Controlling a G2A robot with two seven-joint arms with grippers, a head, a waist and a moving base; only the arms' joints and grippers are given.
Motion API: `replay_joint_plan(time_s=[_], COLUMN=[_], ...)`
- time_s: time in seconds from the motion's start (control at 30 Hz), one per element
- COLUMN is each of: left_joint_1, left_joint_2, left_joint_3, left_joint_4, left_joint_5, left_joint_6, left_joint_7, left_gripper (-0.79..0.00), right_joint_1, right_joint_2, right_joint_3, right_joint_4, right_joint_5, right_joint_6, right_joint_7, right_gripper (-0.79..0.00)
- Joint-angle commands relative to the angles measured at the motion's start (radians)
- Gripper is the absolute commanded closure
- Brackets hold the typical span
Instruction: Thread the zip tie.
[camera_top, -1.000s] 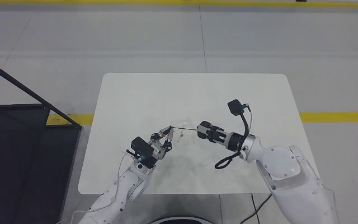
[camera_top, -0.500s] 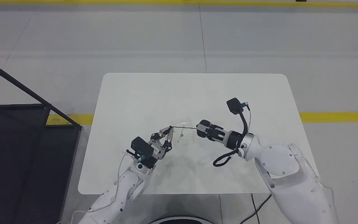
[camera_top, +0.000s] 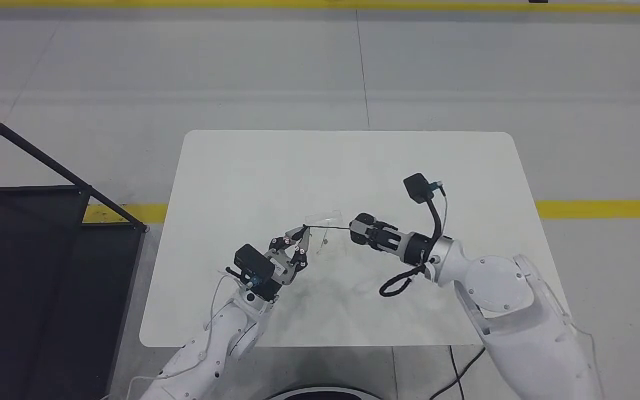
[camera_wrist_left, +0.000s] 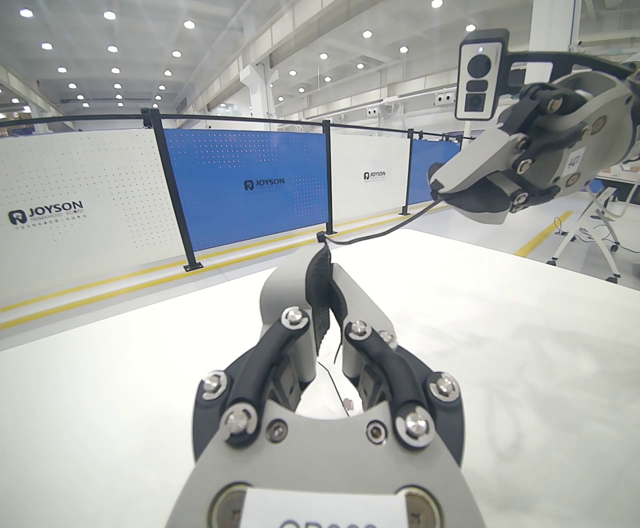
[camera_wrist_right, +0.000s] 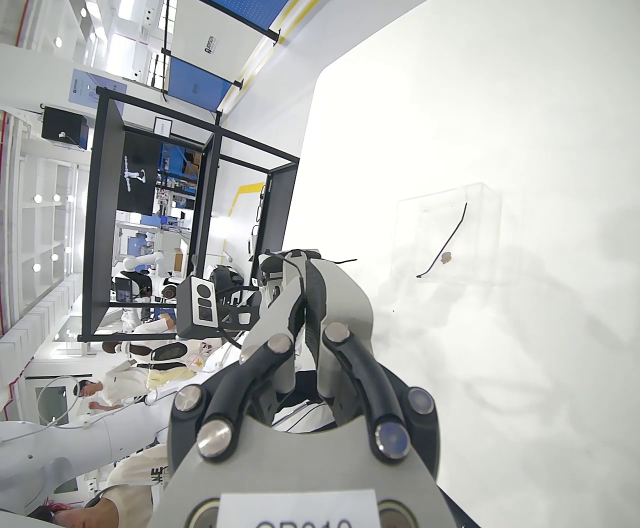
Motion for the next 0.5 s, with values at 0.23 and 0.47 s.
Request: replay_joint_plan(time_s=[0.23,0.47], left_joint_1=[0.000,0.000], left_joint_2=[0.000,0.000], left_joint_3=[0.000,0.000], left_joint_4=[0.000,0.000], left_joint_5=[0.000,0.000], left_joint_6=[0.000,0.000], left_joint_7=[0.000,0.000], left_gripper=[0.000,0.000], right_joint_1=[-0.006,-0.014], right_joint_2=[-0.001,-0.002], right_joint_3=[0.008,0.007], right_joint_4=[-0.005,-0.019], right_joint_5=[0.020,0.028], right_joint_6=[-0.021,-0.038], right_joint_7=[-0.012,-0.015], right_gripper=[0.000,0.000])
